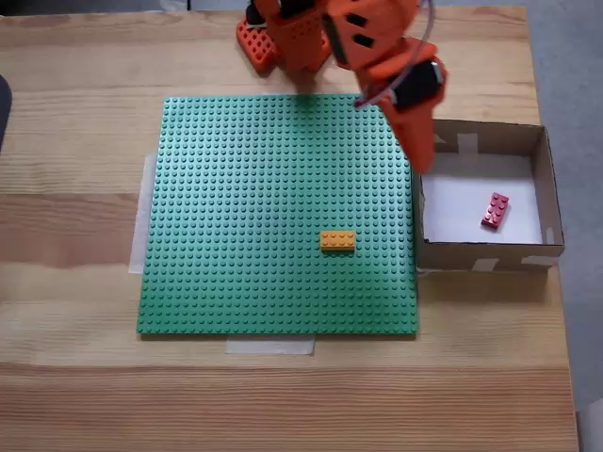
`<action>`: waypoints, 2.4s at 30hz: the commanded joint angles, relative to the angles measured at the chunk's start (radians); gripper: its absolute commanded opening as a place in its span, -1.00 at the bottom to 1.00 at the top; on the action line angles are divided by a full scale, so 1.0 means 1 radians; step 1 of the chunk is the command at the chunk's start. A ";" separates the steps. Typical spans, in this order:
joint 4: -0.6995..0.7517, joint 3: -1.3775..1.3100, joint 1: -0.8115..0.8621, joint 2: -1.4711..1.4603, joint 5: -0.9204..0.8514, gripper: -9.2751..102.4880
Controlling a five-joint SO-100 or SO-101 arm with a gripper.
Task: Pick the red lego block and put it in the box.
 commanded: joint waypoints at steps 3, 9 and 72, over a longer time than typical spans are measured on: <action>-0.018 0.117 0.064 0.186 0.046 -0.85; -0.041 0.189 0.160 0.275 0.095 -0.85; -0.337 1.422 0.552 1.355 -0.029 -0.85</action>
